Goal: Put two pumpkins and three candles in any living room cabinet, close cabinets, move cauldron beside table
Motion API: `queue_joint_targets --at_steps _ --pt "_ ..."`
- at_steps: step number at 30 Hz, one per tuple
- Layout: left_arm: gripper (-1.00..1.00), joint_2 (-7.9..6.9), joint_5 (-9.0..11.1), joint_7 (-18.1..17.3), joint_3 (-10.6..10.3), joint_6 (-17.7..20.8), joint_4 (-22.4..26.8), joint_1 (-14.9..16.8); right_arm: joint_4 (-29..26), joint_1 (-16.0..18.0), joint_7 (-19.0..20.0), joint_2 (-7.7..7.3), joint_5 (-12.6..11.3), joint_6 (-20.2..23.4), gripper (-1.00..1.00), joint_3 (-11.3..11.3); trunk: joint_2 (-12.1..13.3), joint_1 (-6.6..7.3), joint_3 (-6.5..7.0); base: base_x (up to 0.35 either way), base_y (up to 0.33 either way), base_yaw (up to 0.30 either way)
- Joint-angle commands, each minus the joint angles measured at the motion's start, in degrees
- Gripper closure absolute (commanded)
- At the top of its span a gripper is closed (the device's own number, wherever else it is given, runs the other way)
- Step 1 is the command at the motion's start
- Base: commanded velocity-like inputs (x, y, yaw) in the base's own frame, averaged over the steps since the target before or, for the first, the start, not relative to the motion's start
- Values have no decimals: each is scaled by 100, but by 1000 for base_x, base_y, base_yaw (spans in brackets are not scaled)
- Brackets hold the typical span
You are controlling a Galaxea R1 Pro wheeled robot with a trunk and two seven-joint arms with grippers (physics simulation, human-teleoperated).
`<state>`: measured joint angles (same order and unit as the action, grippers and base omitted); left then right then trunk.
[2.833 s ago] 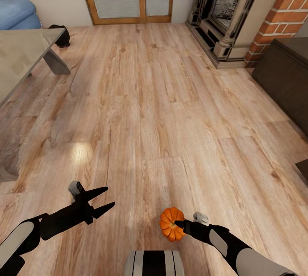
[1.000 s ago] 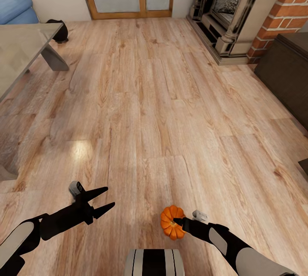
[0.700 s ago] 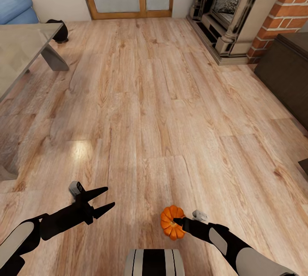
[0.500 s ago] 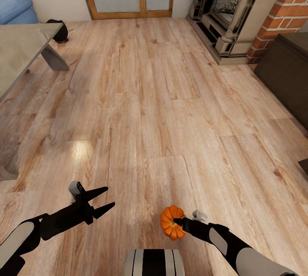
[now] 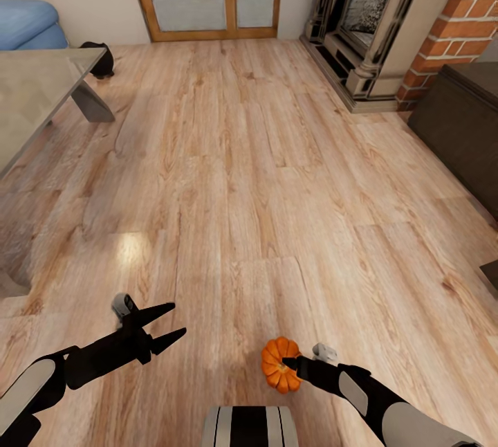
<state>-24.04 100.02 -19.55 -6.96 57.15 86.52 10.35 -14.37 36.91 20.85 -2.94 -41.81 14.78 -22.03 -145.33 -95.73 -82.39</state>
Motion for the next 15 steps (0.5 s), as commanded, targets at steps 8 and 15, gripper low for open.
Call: queue_joint_targets --at_steps 8,15 --pt "-100 -4 -35 -49 -7 -2 -3 4 -4 1 -2 -4 -29 25 100 -30 10 21 175 0 0 0" --pt "-100 -7 -50 -49 -7 -2 -19 7 -19 1 3 -4 -29 25 100 -28 19 39 330 0 0 0"
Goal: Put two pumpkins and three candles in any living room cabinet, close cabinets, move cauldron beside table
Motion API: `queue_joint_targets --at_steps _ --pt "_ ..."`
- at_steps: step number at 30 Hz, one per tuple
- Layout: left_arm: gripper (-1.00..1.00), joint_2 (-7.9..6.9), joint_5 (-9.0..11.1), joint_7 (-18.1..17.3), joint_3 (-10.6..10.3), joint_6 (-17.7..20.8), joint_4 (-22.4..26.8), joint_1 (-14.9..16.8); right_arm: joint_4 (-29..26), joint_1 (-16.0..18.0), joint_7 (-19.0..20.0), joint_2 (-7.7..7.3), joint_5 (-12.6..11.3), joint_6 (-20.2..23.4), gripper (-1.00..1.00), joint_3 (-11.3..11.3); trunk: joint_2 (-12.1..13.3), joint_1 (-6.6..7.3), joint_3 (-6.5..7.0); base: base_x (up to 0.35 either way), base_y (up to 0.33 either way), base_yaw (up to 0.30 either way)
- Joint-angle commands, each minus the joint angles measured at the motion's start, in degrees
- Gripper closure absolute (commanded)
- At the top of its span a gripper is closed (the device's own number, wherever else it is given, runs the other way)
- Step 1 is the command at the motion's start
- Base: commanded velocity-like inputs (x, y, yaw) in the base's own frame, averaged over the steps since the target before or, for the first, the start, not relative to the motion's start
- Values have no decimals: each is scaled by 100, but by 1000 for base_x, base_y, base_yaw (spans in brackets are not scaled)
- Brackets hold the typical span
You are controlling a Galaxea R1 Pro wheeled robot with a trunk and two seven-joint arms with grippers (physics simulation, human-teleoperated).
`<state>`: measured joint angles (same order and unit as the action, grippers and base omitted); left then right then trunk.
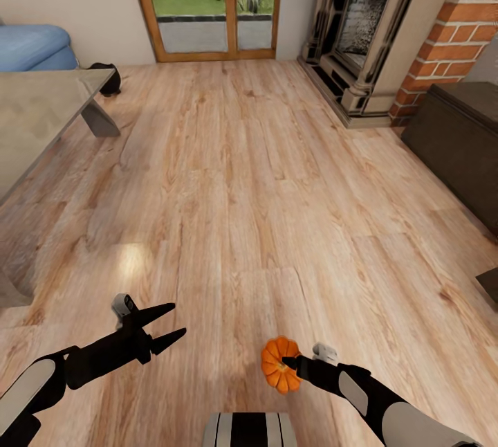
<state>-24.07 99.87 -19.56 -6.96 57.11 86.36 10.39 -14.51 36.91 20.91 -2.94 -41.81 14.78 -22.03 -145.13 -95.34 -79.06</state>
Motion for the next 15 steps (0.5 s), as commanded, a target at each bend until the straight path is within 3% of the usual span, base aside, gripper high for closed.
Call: queue_joint_targets --at_steps 1,4,15 --pt "-100 -3 -36 -47 -7 2 -9 1 -11 1 0 -5 -32 25 100 -25 0 3 19 0 0 0" --pt "-100 -7 -37 -48 -6 2 -19 -1 -21 2 65 -5 -36 25 100 -22 4 11 86 0 0 0" --pt "-100 -1 -52 -40 -36 2 -21 4 -34 8 1127 -39 -39 57 100 11 19 39 329 0 0 0"
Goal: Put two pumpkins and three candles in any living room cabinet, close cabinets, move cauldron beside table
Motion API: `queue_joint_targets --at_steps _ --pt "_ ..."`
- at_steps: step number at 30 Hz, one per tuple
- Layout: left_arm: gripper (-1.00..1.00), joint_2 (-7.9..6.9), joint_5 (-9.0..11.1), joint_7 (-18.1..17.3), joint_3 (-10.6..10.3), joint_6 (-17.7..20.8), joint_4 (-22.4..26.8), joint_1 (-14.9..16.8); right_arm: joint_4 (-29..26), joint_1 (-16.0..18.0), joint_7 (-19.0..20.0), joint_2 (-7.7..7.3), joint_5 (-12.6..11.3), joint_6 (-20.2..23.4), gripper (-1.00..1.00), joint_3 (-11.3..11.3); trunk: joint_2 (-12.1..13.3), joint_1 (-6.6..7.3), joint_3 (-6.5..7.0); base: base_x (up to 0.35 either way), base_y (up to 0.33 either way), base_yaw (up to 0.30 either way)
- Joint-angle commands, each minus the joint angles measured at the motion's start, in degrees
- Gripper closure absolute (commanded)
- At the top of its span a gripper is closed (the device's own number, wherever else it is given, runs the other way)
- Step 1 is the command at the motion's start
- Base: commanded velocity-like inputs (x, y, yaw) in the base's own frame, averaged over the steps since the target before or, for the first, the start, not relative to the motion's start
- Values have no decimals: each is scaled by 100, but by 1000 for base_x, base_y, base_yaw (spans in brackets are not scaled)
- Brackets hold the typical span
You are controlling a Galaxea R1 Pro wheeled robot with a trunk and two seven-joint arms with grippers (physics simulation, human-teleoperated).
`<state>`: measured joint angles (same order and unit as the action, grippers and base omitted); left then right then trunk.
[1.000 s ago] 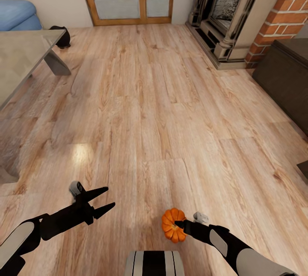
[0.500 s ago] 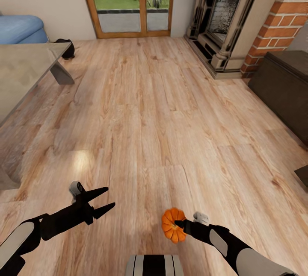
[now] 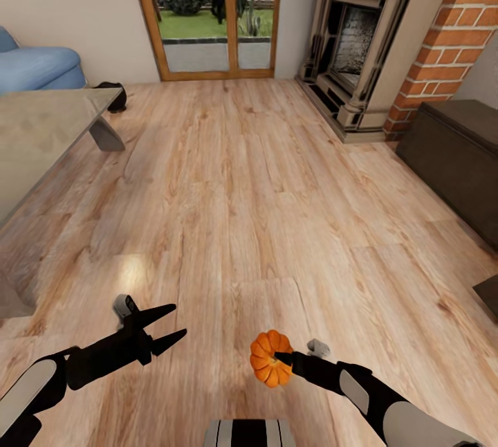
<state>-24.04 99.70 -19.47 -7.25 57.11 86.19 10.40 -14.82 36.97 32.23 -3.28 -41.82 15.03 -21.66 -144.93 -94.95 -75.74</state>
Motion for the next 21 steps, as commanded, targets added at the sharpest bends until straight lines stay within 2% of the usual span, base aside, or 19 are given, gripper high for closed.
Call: queue_joint_targets --at_steps 1,10,12,15,21 --pt "-100 -4 -36 -48 -9 2 -2 4 -3 2 36 -2 -41 35 100 -25 0 3 19 0 0 0" --pt "-100 -4 -46 -40 -13 -6 -4 3 1 3 116 3 -60 61 100 -14 12 26 218 0 0 0" --pt "-100 -4 -49 -40 -13 -7 -4 0 1 3 127 -2 -181 56 100 -13 15 32 263 0 0 0" --pt "-100 -4 -55 -8 -15 -8 -16 5 -3 0 138 3 -506 54 100 -22 19 39 329 0 0 0" --pt "-100 -4 -56 11 -5 -15 -39 6 -4 2 159 3 -566 6 100 -22 27 55 462 0 0 0"
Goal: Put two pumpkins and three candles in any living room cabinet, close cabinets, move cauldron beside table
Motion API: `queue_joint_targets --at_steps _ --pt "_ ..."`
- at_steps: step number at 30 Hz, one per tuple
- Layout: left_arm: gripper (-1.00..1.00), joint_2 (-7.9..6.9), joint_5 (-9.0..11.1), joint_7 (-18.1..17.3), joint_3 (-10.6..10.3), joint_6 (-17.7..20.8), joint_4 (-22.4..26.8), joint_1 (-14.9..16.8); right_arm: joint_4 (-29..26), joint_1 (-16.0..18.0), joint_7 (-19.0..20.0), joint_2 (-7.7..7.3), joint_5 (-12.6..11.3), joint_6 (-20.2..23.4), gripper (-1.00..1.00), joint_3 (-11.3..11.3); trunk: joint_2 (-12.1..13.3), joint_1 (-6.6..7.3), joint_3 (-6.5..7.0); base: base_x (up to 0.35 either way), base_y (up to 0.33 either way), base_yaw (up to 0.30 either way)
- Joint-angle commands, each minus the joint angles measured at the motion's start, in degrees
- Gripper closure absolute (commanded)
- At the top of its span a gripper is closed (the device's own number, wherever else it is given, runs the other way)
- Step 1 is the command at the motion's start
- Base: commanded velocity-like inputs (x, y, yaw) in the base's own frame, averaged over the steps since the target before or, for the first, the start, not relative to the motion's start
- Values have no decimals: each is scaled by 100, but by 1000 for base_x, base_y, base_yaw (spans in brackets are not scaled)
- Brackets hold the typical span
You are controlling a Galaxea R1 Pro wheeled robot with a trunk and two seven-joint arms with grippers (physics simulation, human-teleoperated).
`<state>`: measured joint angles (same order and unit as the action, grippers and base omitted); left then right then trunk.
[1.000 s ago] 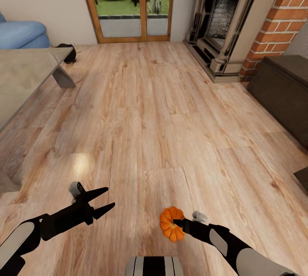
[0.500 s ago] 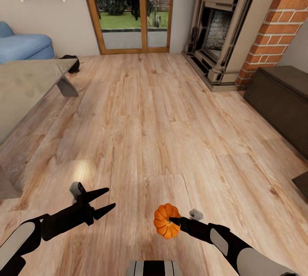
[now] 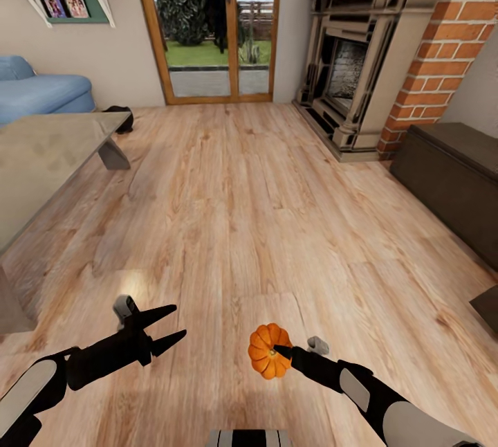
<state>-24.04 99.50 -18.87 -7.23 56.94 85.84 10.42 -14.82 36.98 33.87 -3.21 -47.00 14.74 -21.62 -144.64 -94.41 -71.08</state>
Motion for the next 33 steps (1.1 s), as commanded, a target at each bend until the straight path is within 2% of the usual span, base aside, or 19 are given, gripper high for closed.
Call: queue_joint_targets --at_steps 1,12,28,33 --pt "-100 -4 -39 -48 -7 2 -4 3 -4 2 -3 -4 -51 33 100 -26 0 3 19 0 0 0" --pt "-100 4 -44 -47 -11 -5 3 3 -4 2 5 -4 -55 29 100 -26 15 32 264 -254 0 11" --pt "-100 41 -53 -41 -24 -8 27 3 -4 1 6 0 -55 29 100 -26 36 73 671 -338 0 221" --pt "-100 40 -53 -44 -24 -8 29 3 -4 0 6 -3 -55 24 100 -26 43 86 785 -338 0 83"
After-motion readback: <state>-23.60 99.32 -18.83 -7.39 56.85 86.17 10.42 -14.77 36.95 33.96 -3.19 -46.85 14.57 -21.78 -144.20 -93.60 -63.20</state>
